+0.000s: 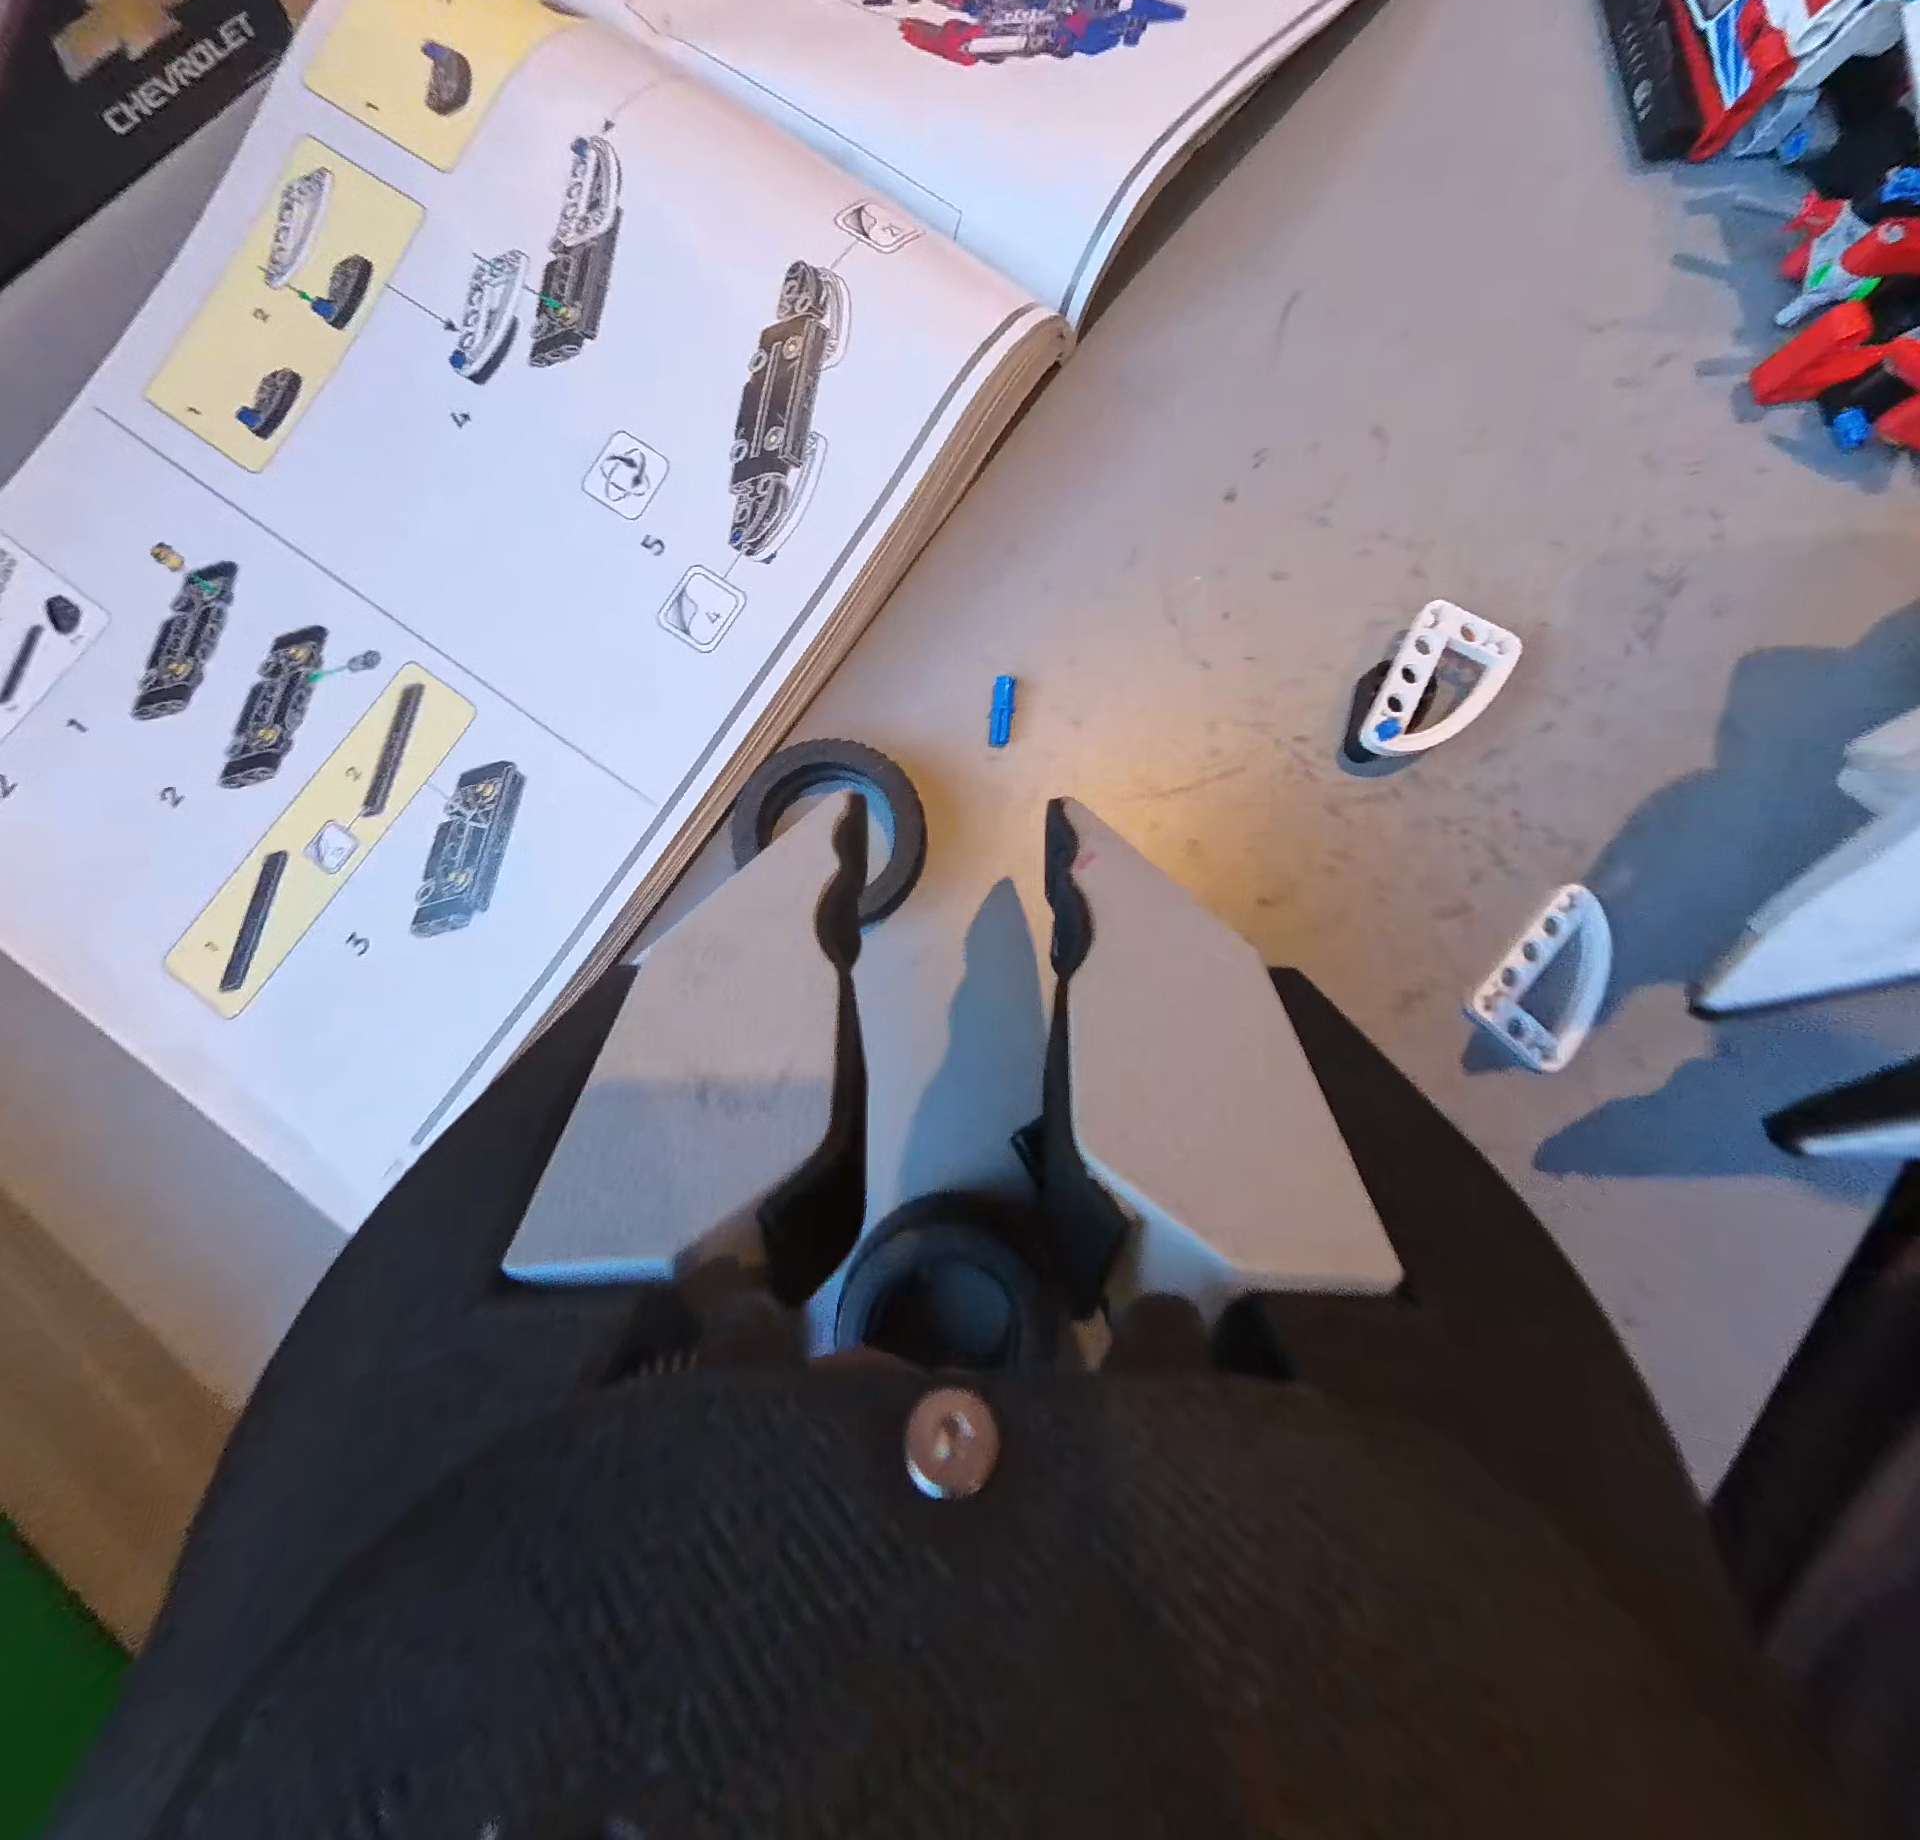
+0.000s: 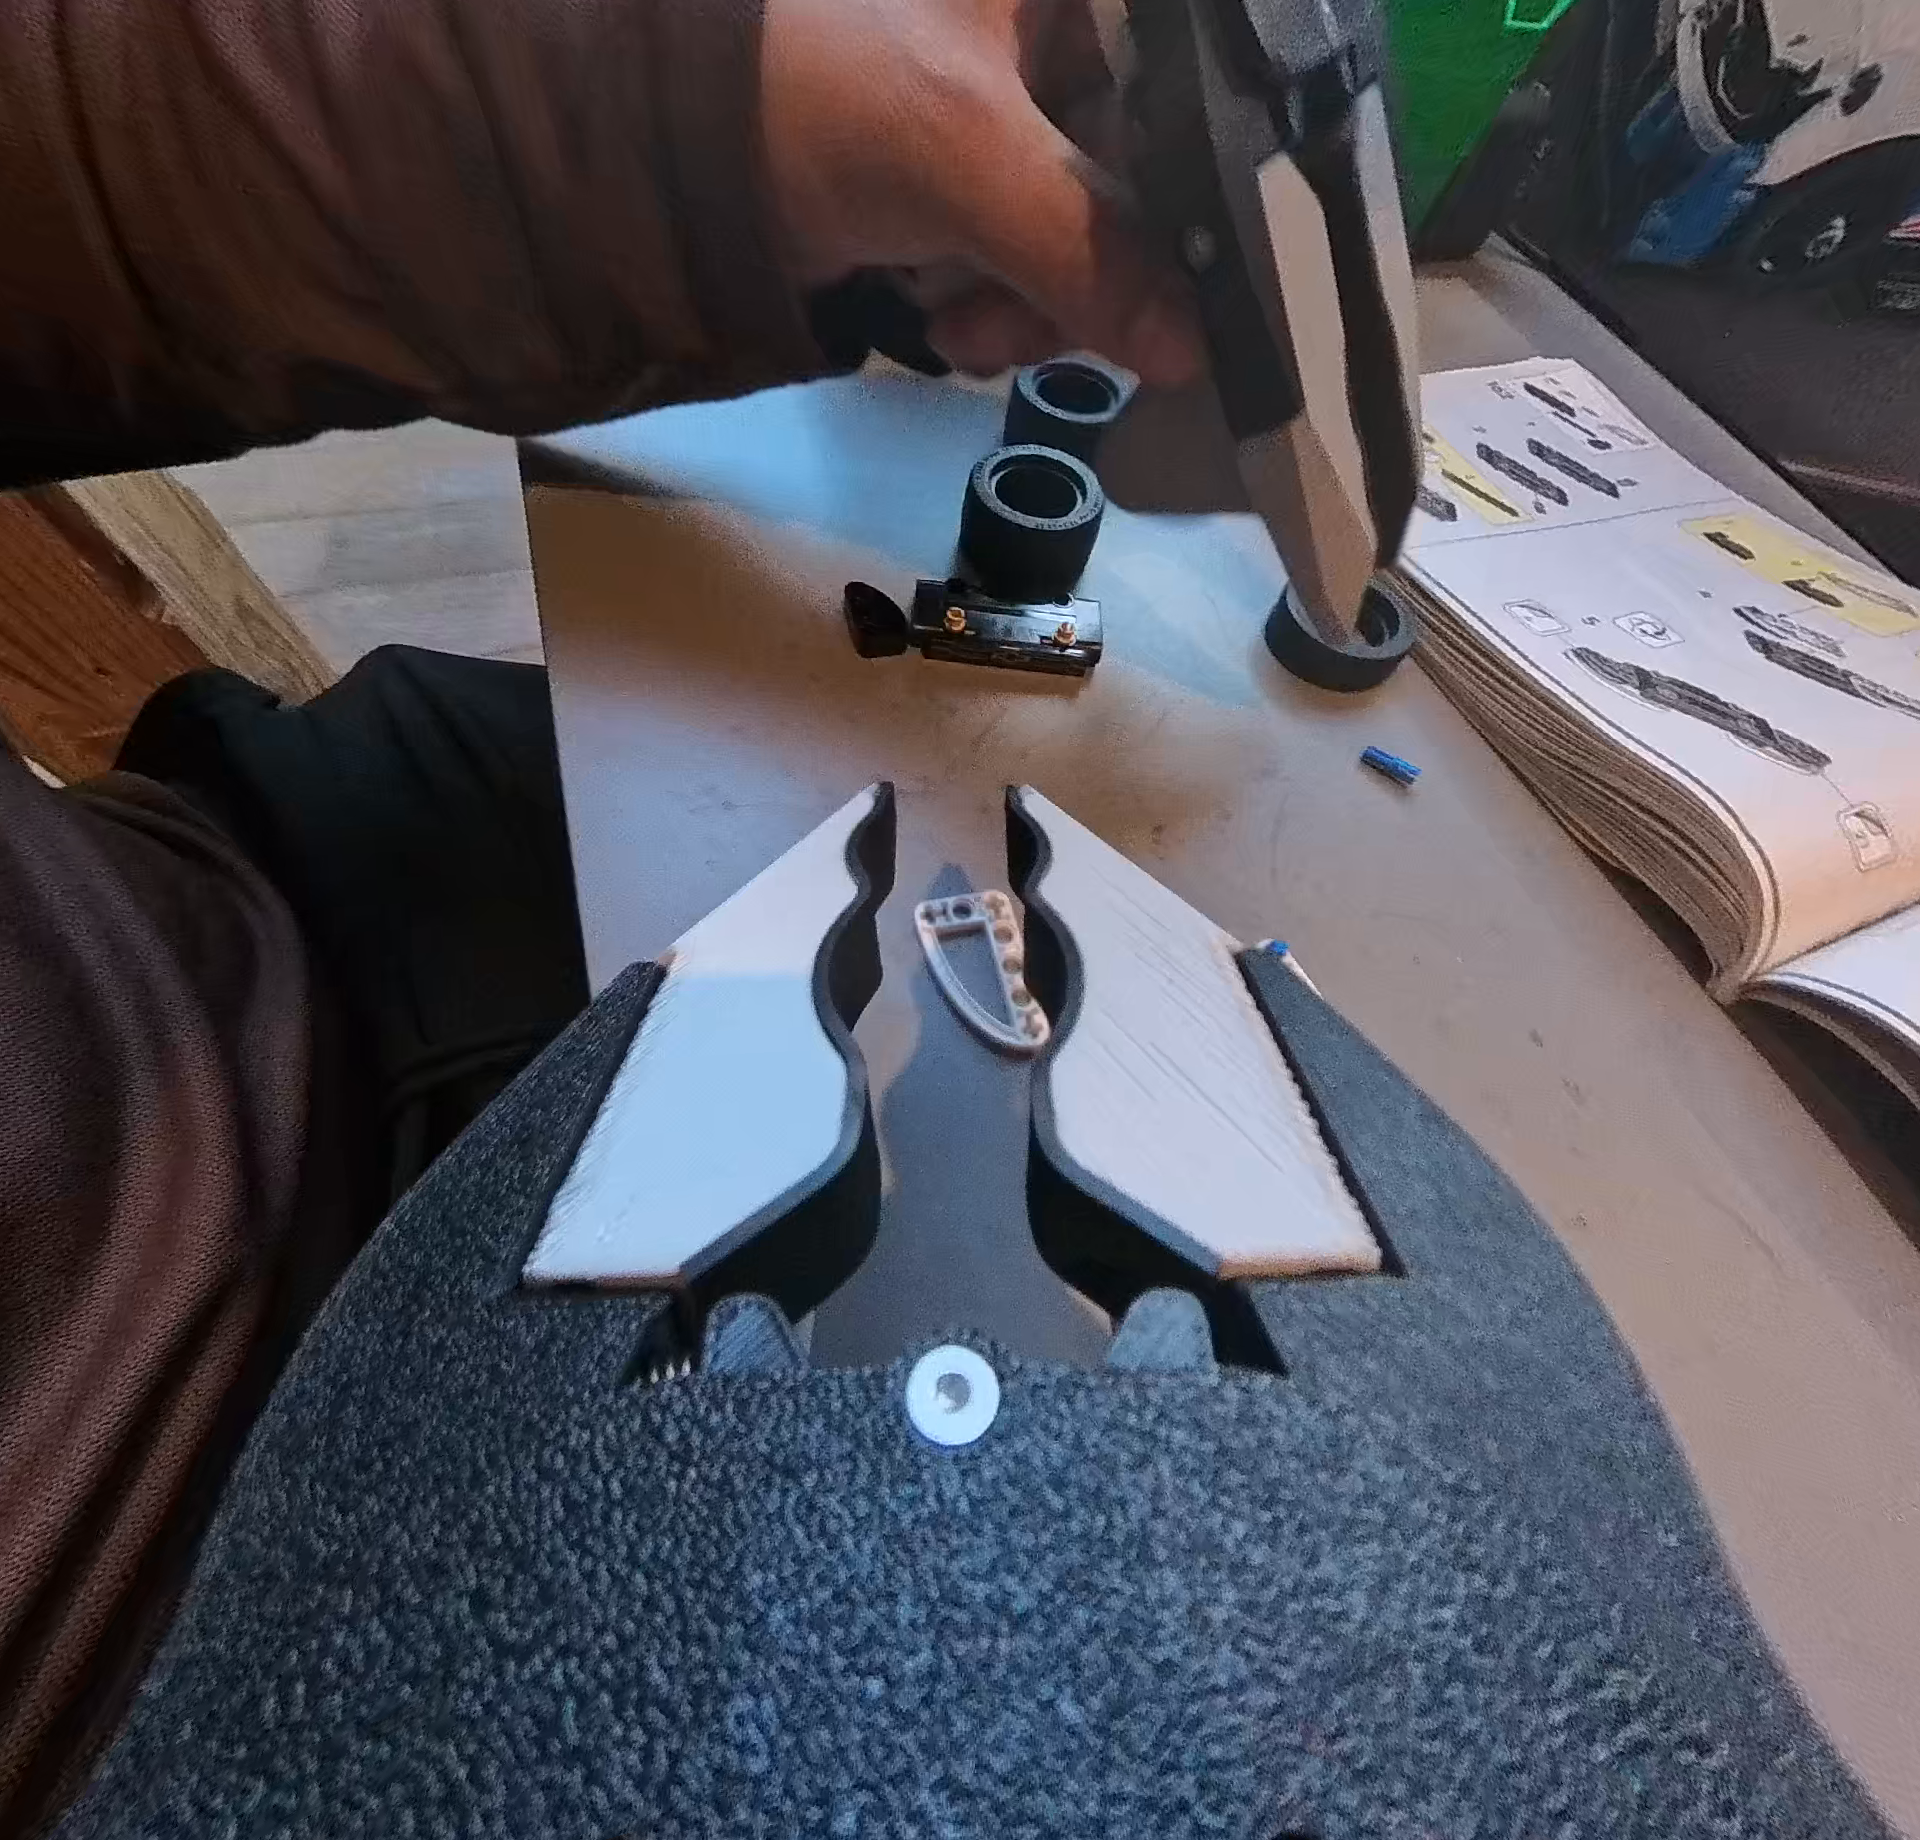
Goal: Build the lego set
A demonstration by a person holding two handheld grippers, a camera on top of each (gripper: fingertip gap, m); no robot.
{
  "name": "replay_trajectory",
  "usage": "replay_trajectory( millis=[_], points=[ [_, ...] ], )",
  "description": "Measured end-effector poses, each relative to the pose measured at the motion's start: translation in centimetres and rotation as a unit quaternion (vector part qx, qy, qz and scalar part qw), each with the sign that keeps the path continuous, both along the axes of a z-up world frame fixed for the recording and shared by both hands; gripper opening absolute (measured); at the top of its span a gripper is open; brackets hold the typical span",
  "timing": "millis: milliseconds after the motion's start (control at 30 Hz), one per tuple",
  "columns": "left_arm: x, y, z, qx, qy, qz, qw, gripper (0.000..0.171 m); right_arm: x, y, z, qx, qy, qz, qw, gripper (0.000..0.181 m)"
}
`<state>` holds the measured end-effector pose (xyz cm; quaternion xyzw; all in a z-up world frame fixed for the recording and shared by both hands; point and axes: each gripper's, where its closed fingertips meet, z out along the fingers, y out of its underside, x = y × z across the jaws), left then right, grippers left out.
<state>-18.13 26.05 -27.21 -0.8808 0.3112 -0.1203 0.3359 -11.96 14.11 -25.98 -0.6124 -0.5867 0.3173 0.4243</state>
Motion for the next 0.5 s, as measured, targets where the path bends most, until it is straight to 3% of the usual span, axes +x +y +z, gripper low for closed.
replay_trajectory(
  millis=[333, 500],
  points=[
    [-2.7, -1.1, 0.6, -0.035, 0.03, 0.004, 0.999, 0.029, 0.3, 0.8, -0.6, -0.006, -0.016, -0.019, 1.0, 0.019],
    [-1.8, -6.9, 0.4, -0.107, 0.007, -0.051, 0.993, 0.032, 0.5, 1.0, -0.5, -0.003, -0.014, -0.025, 1.0, 0.019]
  ],
)
